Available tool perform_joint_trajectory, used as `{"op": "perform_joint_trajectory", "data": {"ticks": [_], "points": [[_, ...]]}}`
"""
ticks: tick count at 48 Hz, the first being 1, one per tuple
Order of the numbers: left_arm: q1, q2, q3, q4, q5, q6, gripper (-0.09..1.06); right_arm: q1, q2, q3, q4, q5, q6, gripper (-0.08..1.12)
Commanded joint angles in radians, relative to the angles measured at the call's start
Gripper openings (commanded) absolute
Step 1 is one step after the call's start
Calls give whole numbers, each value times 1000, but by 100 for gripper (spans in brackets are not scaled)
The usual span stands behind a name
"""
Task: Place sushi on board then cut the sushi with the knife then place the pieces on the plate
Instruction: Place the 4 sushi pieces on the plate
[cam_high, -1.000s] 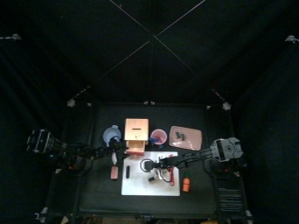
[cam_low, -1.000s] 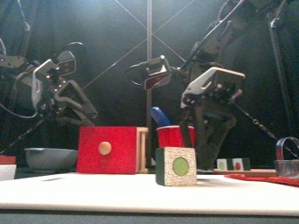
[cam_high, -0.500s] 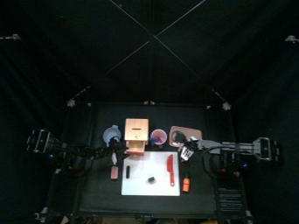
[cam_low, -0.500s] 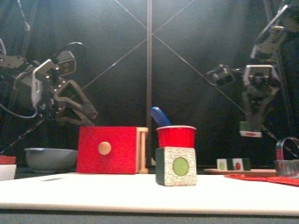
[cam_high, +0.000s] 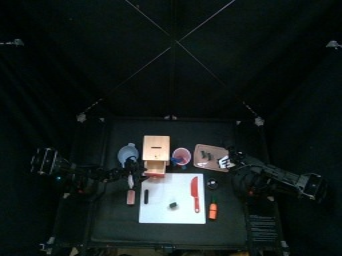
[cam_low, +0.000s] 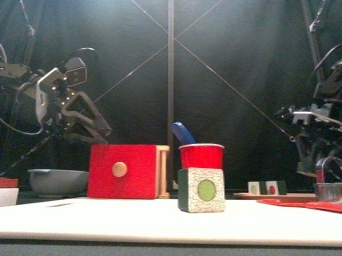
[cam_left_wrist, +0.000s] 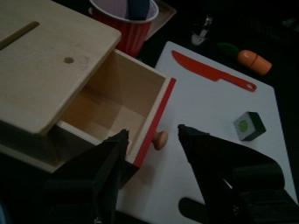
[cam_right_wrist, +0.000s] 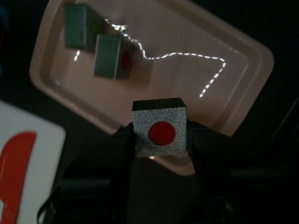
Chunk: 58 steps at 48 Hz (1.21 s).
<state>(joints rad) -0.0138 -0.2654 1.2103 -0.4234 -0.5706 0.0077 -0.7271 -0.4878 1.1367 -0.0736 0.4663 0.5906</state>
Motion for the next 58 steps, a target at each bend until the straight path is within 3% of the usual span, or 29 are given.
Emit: {"op": "perform_joint_trajectory", "data": {"ticks": [1, 13, 25, 35, 44, 51, 58], "points": [[-2, -3, -5, 8, -3, -2, 86, 3, 81, -48, -2, -69, -3, 69], [-3, -5, 0, 8, -5, -3, 86, 44, 176, -103, -14, -54, -6, 86], [-3, -8, 0, 6, -3, -5, 86, 60, 164, -118, -26, -31, -3, 87], [-3, -8, 0, 5, -3, -8, 86, 107, 67, -133, -44, 133, -5, 87], [0, -8, -12, 5, -3, -3, 86, 238, -52, -133, -55, 270, -6, 87], [5, -8, -28, 11, -5, -2, 86, 460, -78, -170, -61, 179, -15, 87], [6, -6, -41, 21, -3, -2, 86, 614, -17, -227, -63, 72, -9, 85]]}}
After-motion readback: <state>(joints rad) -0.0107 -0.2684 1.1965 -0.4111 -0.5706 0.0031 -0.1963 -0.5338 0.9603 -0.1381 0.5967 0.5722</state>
